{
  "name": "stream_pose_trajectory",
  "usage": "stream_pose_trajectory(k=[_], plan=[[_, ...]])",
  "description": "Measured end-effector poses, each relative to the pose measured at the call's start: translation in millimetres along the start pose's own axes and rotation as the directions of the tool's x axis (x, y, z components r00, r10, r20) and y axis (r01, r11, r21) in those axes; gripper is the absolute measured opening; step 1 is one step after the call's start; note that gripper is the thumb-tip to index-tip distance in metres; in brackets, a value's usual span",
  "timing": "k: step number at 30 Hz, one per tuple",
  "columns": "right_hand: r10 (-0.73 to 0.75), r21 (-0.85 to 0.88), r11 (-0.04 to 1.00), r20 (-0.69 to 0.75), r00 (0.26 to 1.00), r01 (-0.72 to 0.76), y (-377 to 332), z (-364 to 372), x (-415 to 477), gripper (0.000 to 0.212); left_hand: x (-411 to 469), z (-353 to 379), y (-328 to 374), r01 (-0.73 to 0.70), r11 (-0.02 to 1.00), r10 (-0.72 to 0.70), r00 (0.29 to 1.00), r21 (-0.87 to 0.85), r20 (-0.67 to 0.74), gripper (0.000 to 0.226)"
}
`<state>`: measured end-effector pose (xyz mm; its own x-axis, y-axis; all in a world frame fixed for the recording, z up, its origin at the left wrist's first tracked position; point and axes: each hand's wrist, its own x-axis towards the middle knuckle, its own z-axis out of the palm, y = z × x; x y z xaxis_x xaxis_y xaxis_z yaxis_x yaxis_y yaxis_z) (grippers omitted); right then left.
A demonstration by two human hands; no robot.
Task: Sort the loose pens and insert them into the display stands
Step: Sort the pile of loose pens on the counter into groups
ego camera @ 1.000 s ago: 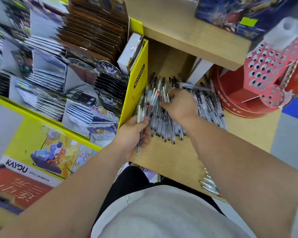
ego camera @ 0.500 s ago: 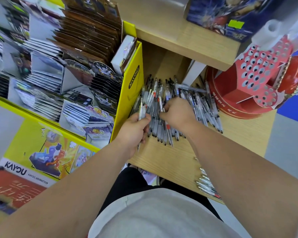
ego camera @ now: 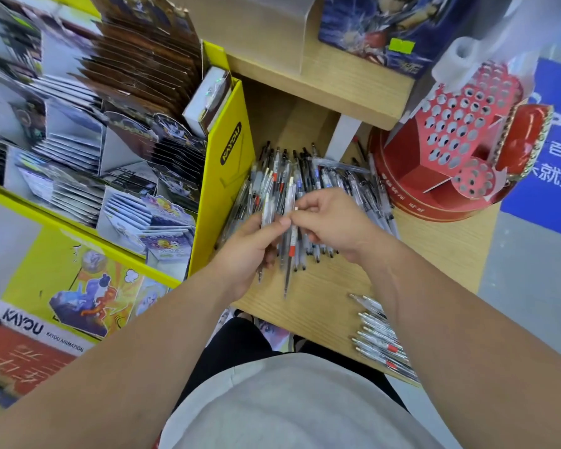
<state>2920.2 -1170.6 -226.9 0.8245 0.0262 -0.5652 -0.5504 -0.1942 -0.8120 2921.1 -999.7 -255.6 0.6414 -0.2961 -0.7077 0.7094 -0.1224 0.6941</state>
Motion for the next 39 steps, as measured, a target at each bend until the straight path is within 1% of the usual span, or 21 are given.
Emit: stream_pose_trajectory(k=[1,3,4,5,8,10,11,12,15,16,17,19,21,23,25,28,31,35,39], plan=[[-0.004,0.041,0.999,0.003,1.000,0.004,-1,1,-2,0.018,-2,4,3,0.012,1.000,-0.012,0.999,0.001,0.052,0.077],[-0.002,0.109,0.994,-0.014,1.000,0.003,-1,5,-2,0.017,-5,9,7,-0.002,1.000,0.003,0.991,-0.003,0.133,0.048],[0.007,0.128,0.992,-0.025,1.000,-0.004,0,6,-1,0.014,-6,10,7,-0.016,1.000,0.017,0.990,-0.010,0.139,0.043],[0.016,0.128,0.992,-0.038,0.999,-0.011,1,9,0,0.011,-6,9,8,-0.024,0.999,0.027,0.992,-0.023,0.124,0.041],[0.042,0.096,0.995,-0.043,0.998,-0.037,5,17,6,0.020,-7,0,3,-0.013,0.997,0.018,0.998,-0.074,0.065,0.030],[0.056,0.061,0.997,-0.008,0.998,-0.055,5,21,9,0.017,-9,-7,0,0.001,0.994,0.004,0.999,-0.105,0.052,0.023],[0.064,0.037,0.997,-0.013,0.998,-0.064,5,22,12,0.015,-10,-10,-1,0.001,0.992,0.005,0.999,-0.124,0.043,0.019],[0.072,0.019,0.997,-0.048,0.996,-0.071,5,22,16,0.015,-11,-14,-4,-0.001,0.990,0.005,1.000,-0.144,0.029,0.016],[0.088,-0.013,0.996,-0.235,0.968,-0.094,8,21,38,0.019,-12,-24,-11,-0.008,0.984,0.005,1.000,-0.179,-0.019,0.009],[0.078,-0.057,0.994,-0.287,0.955,-0.098,9,22,46,0.024,-12,-28,-14,-0.014,0.984,0.008,0.999,-0.176,-0.037,0.007],[0.050,-0.137,0.986,-0.319,0.946,-0.098,9,24,54,0.032,-13,-30,-16,-0.020,0.986,0.011,0.999,-0.163,-0.053,0.006],[-0.007,-0.329,0.938,-0.338,0.941,-0.111,8,28,67,0.047,-14,-34,-19,-0.026,0.991,0.016,0.997,-0.128,-0.079,0.008],[-0.030,-0.457,0.878,-0.351,0.936,-0.143,5,33,75,0.049,-14,-37,-21,-0.024,0.994,0.013,0.995,-0.103,-0.103,0.012],[-0.026,-0.504,0.847,-0.356,0.934,-0.169,1,38,79,0.048,-14,-39,-23,-0.018,0.996,0.007,0.992,-0.090,-0.122,0.014],[-0.020,-0.506,0.844,-0.357,0.934,-0.176,-2,41,82,0.046,-13,-42,-23,-0.009,0.997,-0.002,0.989,-0.074,-0.147,0.015],[-0.009,-0.451,0.879,-0.339,0.941,-0.154,-2,42,80,0.039,-10,-45,-23,0.000,0.997,-0.014,0.985,-0.075,-0.174,0.015],[-0.018,-0.447,0.883,-0.330,0.944,-0.140,0,41,81,0.042,-9,-46,-21,0.015,0.994,-0.033,0.984,-0.104,-0.177,0.016],[0.042,-0.439,0.882,-0.289,0.956,-0.171,-1,42,83,0.047,-10,-44,-18,0.017,0.992,-0.040,0.983,-0.126,-0.178,0.016],[0.115,-0.423,0.880,-0.253,0.961,-0.217,-4,42,79,0.047,-11,-41,-15,0.007,0.991,-0.033,0.980,-0.134,-0.195,0.012]])
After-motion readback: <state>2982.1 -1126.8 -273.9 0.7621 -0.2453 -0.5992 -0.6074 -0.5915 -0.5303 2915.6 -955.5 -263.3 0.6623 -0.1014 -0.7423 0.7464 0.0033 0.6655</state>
